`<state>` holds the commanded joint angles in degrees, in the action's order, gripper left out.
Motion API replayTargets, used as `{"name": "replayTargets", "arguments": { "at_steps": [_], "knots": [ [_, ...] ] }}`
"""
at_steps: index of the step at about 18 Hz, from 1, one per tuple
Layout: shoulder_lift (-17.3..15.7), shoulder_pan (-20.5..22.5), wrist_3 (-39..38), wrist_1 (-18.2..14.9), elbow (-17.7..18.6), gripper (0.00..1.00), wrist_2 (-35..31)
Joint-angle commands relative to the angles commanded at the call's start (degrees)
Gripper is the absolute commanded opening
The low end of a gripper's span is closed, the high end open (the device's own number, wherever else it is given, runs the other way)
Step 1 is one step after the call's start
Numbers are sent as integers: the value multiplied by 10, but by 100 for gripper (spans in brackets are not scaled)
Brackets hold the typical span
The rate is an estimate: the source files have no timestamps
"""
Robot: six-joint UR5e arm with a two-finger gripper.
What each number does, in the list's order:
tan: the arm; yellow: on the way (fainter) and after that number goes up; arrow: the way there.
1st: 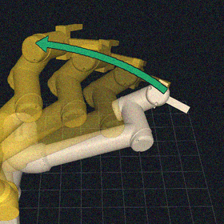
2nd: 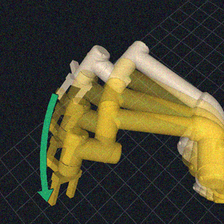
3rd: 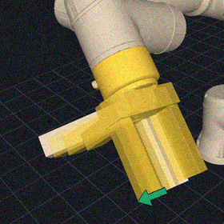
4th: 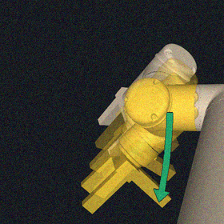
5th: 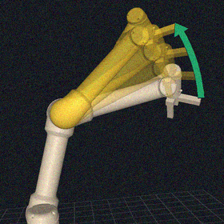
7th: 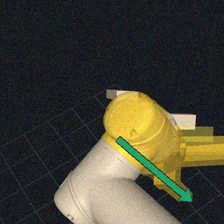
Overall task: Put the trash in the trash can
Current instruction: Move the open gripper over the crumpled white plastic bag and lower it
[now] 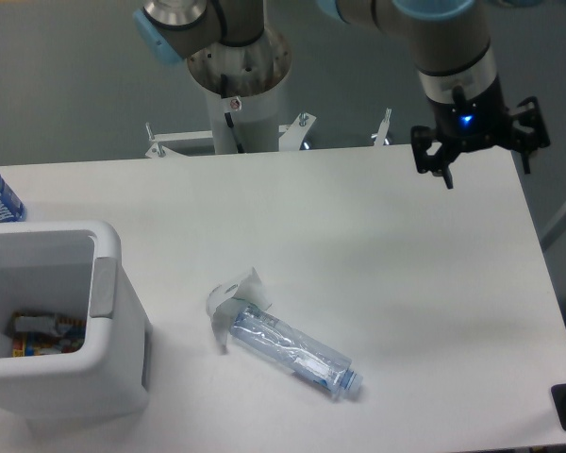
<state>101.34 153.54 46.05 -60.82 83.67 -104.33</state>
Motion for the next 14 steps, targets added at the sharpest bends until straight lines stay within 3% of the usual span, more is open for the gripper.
{"name": "replayTargets", "arguments": {
  "at_steps": [9,11,14],
  "knots": [
    [7,-13,-9,4,28,100,33],
    [10,-32,-9,21,45,100,41],
    [13,-56,-30,80,84,100,47]
  ]
}}
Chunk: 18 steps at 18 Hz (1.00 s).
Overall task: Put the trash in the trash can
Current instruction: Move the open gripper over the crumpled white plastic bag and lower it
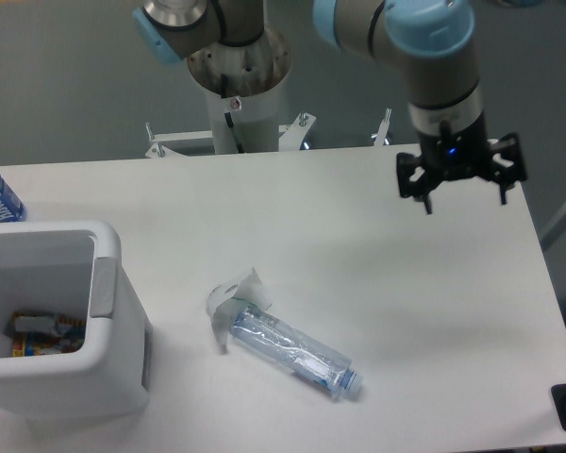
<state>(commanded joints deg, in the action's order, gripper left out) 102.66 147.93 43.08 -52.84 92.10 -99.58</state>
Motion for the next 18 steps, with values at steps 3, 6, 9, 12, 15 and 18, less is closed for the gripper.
{"name": "replayTargets", "arguments": {
  "at_steps": [3,6,9,12,15,18],
  "knots": [
    [12,-37,-61,27,19,100,-1],
    [24,-73,-62,26,34,100,1],
    [17,-95,-56,20,79,100,25],
    [-3,-96,-47,19,116,100,78],
    [-13,-107,-30,19,142,100,115],
    [-8,-129,-31,19,150,100,124]
  ]
}}
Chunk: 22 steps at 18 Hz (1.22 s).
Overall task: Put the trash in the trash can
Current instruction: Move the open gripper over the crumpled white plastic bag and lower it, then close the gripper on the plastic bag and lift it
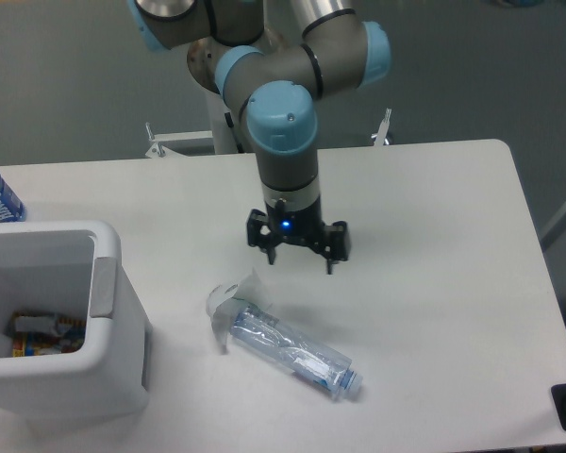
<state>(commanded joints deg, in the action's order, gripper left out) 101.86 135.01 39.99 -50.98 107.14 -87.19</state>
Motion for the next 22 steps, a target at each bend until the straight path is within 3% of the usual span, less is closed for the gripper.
{"name": "replayTargets", "arguments": {
  "at_steps": [8,10,13,15,16,22],
  "knots": [
    [55,-45,-2,9,-5,100,-6],
    [57,-46,-1,9,-4,84,-15],
    [57,-51,0,6,-3,31,-18],
    [56,-52,0,4,-1,5,-18],
    [55,-52,0,4,0,0,-18],
    [52,-55,4,-3,4,0,-14]
  ]
}}
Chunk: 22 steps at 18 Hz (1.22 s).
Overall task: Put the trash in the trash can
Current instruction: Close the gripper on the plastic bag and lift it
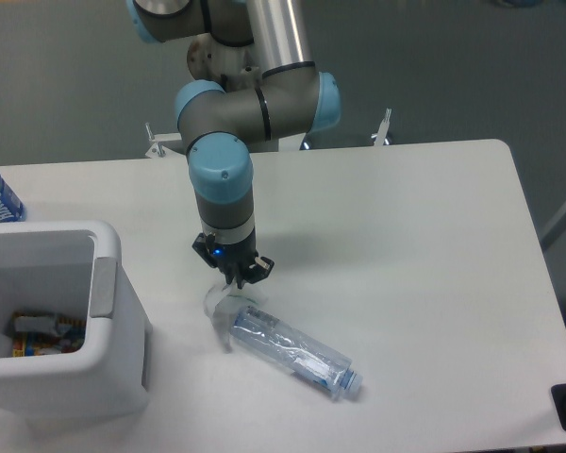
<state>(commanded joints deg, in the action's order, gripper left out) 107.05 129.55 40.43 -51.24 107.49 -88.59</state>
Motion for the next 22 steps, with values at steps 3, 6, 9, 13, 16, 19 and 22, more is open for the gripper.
{"name": "replayTargets", "arguments": {
  "at_steps": [3,6,9,13,16,19,22],
  "knots": [
    [-4,-16,15,-37,0,0,2],
    [-28,-21,30,-83,0,0,3],
    [-44,-25,32,-95,-6,0,18],
    [-93,-3,29,-91,-20,0,83],
    [-105,31,2,-90,-56,0,151],
    [-105,54,-60,-88,-109,0,171],
    [-99,62,-172,-33,-169,0,184]
  ]
}}
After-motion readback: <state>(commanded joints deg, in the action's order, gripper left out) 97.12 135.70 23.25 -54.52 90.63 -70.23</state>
